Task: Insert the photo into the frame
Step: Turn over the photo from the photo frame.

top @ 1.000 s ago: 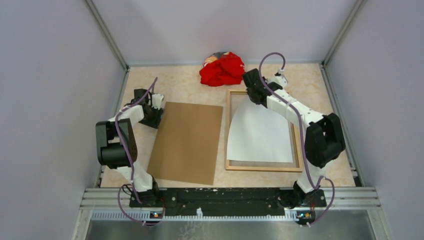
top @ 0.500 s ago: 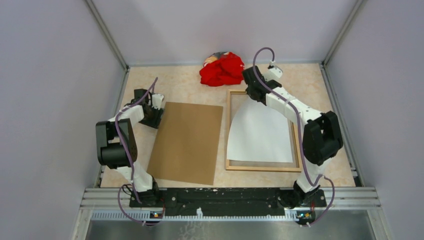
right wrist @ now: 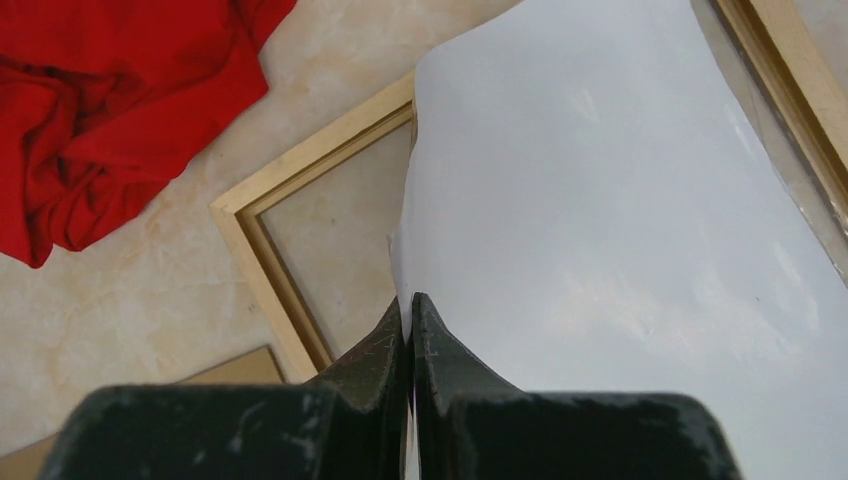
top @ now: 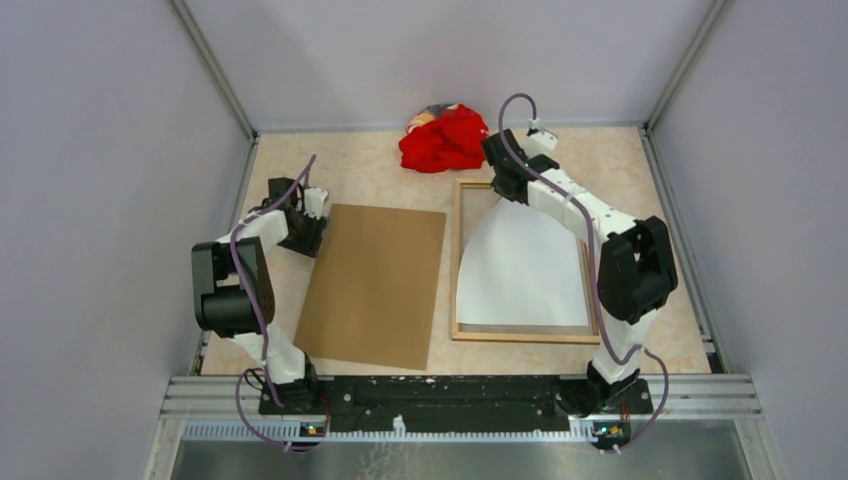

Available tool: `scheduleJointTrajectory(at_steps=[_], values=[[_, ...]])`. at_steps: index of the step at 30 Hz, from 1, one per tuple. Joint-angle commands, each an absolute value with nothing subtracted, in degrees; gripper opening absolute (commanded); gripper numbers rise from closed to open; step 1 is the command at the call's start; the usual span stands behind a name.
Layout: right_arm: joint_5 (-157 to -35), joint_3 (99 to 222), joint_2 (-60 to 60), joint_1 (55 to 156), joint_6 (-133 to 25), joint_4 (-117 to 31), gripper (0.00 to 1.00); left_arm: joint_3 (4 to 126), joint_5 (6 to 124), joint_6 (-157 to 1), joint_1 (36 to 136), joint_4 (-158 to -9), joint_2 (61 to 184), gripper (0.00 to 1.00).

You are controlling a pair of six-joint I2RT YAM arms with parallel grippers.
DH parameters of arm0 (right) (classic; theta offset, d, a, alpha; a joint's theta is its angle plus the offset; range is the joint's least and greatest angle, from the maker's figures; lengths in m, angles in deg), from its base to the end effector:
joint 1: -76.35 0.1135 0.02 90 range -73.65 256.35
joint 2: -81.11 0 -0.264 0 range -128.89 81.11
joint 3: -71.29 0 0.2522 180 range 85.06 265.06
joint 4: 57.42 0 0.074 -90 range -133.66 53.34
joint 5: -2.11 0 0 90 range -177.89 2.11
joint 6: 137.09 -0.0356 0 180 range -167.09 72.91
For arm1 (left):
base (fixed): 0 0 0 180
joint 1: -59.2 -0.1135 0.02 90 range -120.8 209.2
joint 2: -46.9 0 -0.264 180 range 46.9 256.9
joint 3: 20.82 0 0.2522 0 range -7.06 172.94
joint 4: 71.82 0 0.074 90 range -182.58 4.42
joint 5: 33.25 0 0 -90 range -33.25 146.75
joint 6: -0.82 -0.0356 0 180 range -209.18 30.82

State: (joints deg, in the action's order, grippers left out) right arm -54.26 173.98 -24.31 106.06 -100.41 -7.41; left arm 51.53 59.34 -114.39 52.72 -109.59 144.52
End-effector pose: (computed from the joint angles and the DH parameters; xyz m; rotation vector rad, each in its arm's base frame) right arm 0.3614 0.1835 0.2735 0.6948 2.1875 -0.0065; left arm 0.3308 0.0360 0.1699 0.4495 2.6364 0.1169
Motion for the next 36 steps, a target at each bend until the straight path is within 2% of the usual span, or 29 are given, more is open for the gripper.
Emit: scheduleJointTrajectory(at_steps=[1,22,31,36], values=[[-49.7,172.1,-17.9,105.7,-103.1,-5.2,0.0,51.5,59.7,-114.8,52.9,-109.2,143.3,0.65],[-45.2,158.1,-2.0,106.0,-113.3,-2.6,0.0,51.3,60.9,-114.3,52.9,-109.2,143.3,0.65],[-41.5,156.0,3.5,106.1,-115.1,-0.1,0.0,51.3,61.3,-114.2,52.9,-109.2,143.3,0.65],[-39.1,157.7,2.2,106.0,-115.9,3.0,0.0,51.5,61.6,-114.1,53.0,-109.3,143.2,0.65]])
